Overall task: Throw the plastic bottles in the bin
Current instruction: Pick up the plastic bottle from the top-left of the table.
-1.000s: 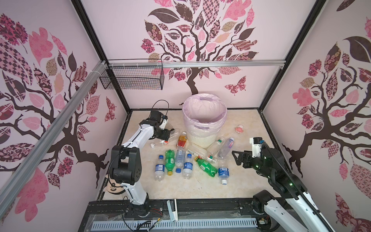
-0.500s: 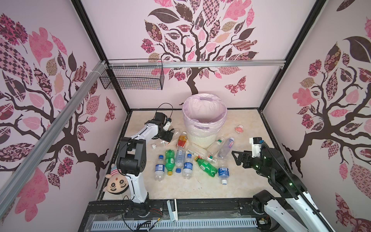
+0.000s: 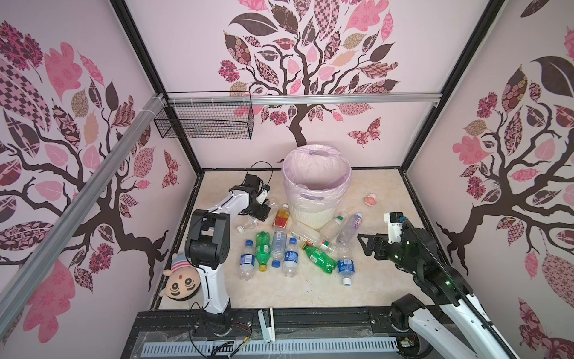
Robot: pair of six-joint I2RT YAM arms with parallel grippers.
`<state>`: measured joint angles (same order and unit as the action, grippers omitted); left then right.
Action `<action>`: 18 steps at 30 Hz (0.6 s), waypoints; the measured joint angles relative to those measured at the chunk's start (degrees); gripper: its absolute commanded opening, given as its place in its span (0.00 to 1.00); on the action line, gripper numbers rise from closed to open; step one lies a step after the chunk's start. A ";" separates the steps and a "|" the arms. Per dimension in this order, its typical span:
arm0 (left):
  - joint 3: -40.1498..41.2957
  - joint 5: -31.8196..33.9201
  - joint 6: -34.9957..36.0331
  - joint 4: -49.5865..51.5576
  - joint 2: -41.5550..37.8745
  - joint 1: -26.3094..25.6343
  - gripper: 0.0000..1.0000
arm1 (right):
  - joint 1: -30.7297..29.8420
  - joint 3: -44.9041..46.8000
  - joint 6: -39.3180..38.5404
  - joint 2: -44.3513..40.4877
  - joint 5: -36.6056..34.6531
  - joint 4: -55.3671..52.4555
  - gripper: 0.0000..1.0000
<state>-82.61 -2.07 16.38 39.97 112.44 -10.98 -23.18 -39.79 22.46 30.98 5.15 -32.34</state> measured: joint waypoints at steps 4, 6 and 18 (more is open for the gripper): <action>-0.33 1.38 0.11 0.37 0.44 0.00 0.64 | 0.00 0.00 0.02 -0.02 0.04 0.00 0.89; -0.48 2.08 0.07 0.39 0.57 -0.11 0.61 | 0.00 0.00 0.02 -0.02 0.04 0.00 0.89; 1.16 2.84 -1.57 1.84 -2.12 -0.87 0.54 | 0.00 0.00 0.02 -0.48 0.04 0.00 0.89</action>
<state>-81.45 0.78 14.81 41.80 110.32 -11.86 -23.18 -39.79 22.48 30.50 5.19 -32.34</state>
